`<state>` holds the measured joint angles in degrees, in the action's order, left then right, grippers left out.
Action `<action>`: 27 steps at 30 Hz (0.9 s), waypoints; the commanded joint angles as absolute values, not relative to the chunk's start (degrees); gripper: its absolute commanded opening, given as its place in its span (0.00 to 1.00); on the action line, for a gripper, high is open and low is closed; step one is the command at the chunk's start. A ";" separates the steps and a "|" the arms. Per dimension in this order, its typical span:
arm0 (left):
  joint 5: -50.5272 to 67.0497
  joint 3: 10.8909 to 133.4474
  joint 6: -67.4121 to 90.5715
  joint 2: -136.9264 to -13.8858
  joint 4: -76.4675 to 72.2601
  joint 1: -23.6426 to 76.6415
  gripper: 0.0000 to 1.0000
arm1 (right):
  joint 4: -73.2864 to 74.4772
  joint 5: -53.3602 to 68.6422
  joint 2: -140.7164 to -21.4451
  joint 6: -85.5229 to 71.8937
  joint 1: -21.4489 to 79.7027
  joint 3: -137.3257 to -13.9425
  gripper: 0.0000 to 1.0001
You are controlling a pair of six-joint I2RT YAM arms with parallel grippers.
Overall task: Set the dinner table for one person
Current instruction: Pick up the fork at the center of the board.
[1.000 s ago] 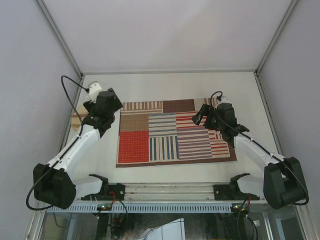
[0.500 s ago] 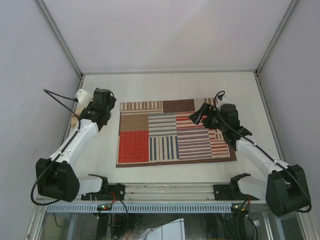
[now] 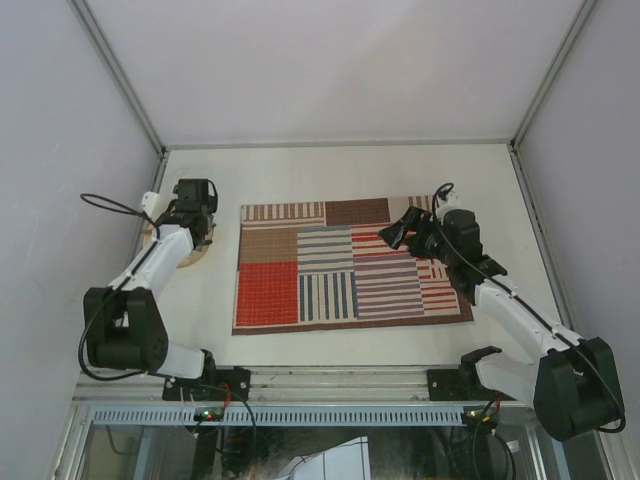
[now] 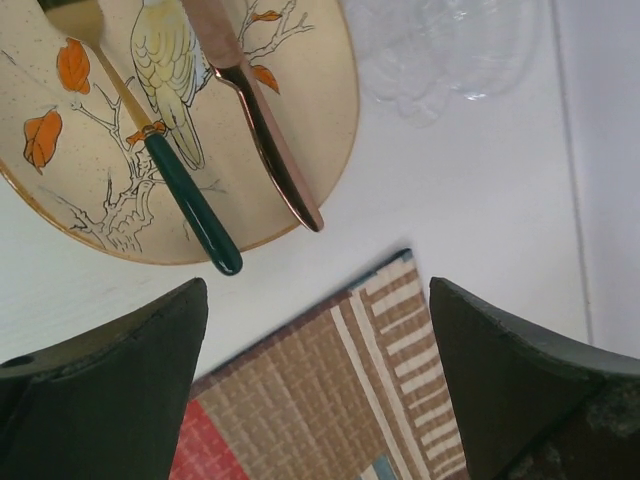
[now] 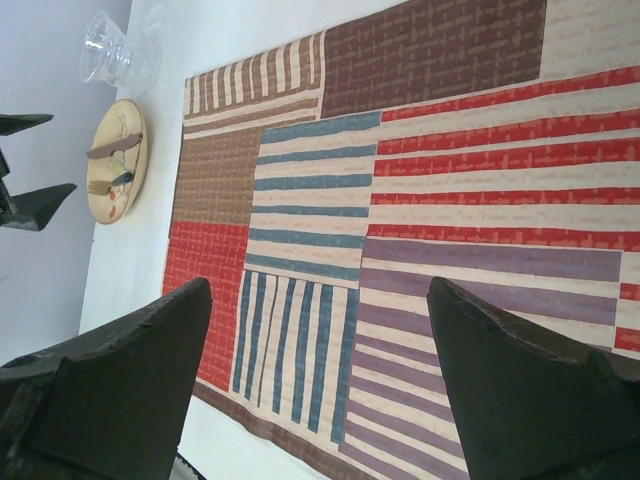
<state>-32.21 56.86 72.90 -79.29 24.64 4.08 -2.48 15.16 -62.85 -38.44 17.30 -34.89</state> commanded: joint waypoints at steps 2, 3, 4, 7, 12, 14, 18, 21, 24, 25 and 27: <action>-27.80 64.97 69.60 -85.43 26.42 1.82 0.94 | -4.54 15.23 -60.71 -39.02 17.25 -34.61 0.89; -27.57 65.90 69.00 -86.23 27.12 1.44 0.93 | -4.47 15.27 -60.41 -39.02 17.23 -34.47 0.89; -27.32 66.53 68.95 -86.72 27.53 0.99 0.93 | -4.48 15.15 -60.15 -39.02 17.14 -34.39 0.89; -26.90 66.99 69.21 -87.25 27.19 0.19 0.91 | -4.31 14.94 -59.53 -38.98 16.99 -34.16 0.89; -26.91 67.86 69.32 -88.13 27.25 0.11 0.88 | -4.65 15.39 -59.34 -39.35 16.85 -33.93 0.88; -27.19 67.17 69.62 -88.08 27.37 0.16 0.88 | -4.89 15.72 -59.22 -39.58 16.87 -33.93 0.88; -28.82 65.24 71.52 -87.29 27.69 0.06 0.87 | -4.44 16.24 -57.99 -39.94 16.87 -34.03 0.88; -30.23 67.20 70.86 -88.08 29.75 0.00 0.87 | -2.87 15.15 -56.19 -39.54 16.89 -34.04 0.88; -33.28 72.03 68.31 -89.99 34.20 0.00 0.87 | -1.56 14.51 -54.71 -39.21 16.79 -34.01 0.88; -34.04 73.13 67.62 -90.58 35.27 -0.02 0.87 | -1.40 14.35 -54.33 -39.12 16.79 -34.01 0.88; -35.33 74.53 67.23 -91.53 37.16 -0.36 0.87 | -1.11 14.46 -53.75 -39.11 16.70 -34.02 0.88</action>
